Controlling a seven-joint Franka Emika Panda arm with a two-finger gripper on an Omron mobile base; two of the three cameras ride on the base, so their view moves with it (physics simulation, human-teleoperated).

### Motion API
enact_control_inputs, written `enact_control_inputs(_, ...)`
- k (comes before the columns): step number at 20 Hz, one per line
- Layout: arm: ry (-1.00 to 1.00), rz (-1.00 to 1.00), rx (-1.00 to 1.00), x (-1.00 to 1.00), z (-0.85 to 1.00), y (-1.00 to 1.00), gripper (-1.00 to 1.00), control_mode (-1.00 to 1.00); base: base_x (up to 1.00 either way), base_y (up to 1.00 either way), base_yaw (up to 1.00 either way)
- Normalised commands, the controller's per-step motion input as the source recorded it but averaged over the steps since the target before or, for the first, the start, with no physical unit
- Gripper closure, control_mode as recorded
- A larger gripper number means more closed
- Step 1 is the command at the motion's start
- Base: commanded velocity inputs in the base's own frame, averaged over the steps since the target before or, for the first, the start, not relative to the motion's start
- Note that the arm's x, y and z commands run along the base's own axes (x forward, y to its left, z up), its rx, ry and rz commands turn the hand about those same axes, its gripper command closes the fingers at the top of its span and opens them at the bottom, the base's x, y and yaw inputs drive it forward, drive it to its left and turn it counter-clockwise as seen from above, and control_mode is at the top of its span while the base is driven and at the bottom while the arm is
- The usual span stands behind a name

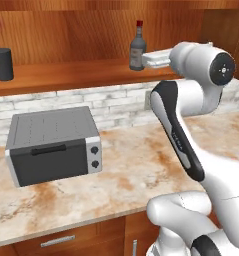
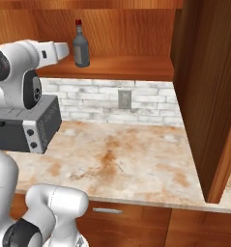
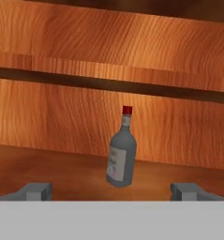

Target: There is a bowl on the dining counter. Grab a lemon wedge from the fridge and place it in the bowl. Then get the liquor bottle and glass cup from the cabinet and place them next to the bowl.

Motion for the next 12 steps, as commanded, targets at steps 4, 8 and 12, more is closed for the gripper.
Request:
enact_control_inputs(4,0.18,0.00,0.00,0.66,0.03,-0.02,-1.00,-1.00,0.00,0.00,0.00)
enact_control_inputs(8,-0.01,0.03,0.07,0.59,0.00,-0.16,-1.00,-1.00,0.00,0.00,0.00)
enact_control_inputs(12,-0.14,0.08,0.10,0.52,0.00,-0.18,-1.00,-1.00,0.00,0.00,0.00)
